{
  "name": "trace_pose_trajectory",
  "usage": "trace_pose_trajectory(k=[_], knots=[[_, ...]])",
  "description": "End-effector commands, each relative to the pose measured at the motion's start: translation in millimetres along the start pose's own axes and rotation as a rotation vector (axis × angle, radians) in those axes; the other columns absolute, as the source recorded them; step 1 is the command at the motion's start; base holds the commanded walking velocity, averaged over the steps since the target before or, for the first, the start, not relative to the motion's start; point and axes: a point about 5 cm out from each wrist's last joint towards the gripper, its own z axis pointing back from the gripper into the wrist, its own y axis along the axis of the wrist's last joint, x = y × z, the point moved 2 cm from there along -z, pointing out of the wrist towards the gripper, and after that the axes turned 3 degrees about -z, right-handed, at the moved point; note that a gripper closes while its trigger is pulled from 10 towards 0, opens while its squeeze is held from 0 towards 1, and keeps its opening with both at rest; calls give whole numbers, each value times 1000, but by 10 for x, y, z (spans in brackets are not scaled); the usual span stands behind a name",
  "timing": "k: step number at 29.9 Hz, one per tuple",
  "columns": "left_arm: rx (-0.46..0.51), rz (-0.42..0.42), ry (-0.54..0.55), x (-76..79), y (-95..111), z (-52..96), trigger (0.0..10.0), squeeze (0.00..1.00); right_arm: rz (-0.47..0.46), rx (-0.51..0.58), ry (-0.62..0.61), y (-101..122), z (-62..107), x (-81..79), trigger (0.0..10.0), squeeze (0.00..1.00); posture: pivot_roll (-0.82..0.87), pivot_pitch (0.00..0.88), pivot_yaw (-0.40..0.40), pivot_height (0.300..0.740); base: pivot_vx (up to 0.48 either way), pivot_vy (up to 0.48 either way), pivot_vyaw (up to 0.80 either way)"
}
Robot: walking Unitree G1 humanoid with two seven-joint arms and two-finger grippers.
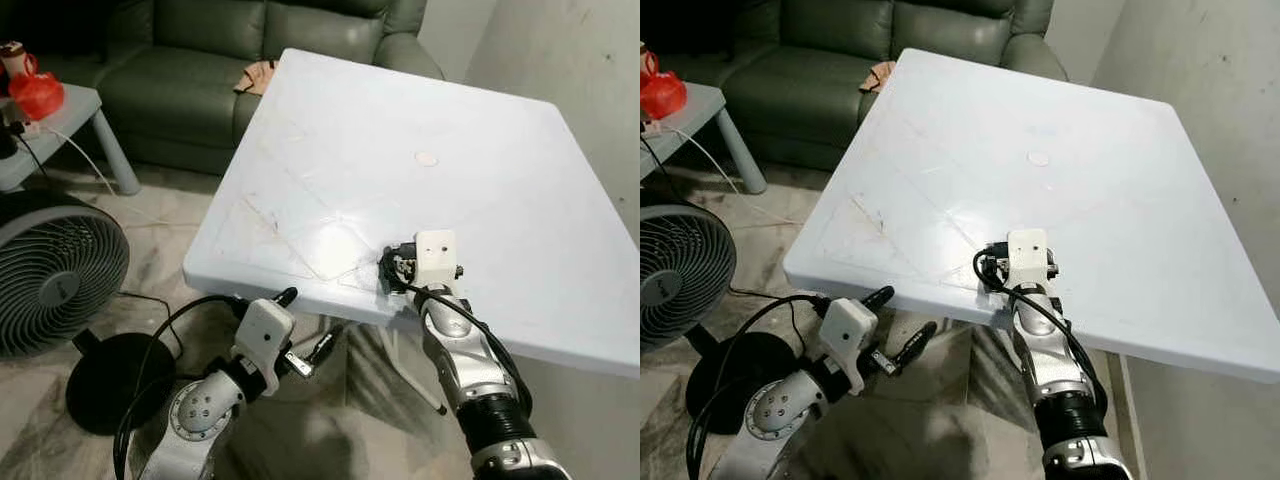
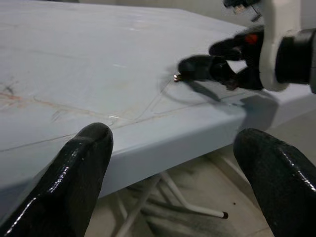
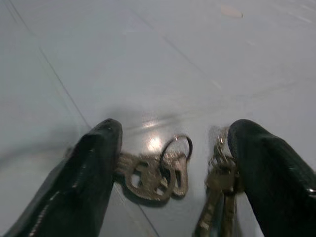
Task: Hang keys on a hook
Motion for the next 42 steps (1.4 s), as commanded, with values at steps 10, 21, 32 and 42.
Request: trace_pose_trajectory(k=[10, 21, 32, 42], knots=[[-4, -4, -3, 48, 29, -10, 10000, 0, -11, 14, -25, -49, 68, 131, 0, 0, -4, 195, -122, 740, 0, 0, 0], [-4, -10, -4, 47, 33, -45, 10000, 0, -179, 27, 13, 13, 83, 146, 10000, 0, -16, 193, -115, 740, 0, 0, 0], [-8, -17, -4, 46, 30, -43, 10000, 0, -217, 42, -8, 42, 103, 262, 10000, 0, -19, 194, -110, 740, 0, 0, 0], [-6, -23, -7, 44, 30, -56, 10000, 0, -160, 63, 68, 56, 182, 265, 9490, 0, -25, 187, -106, 740, 0, 0, 0]])
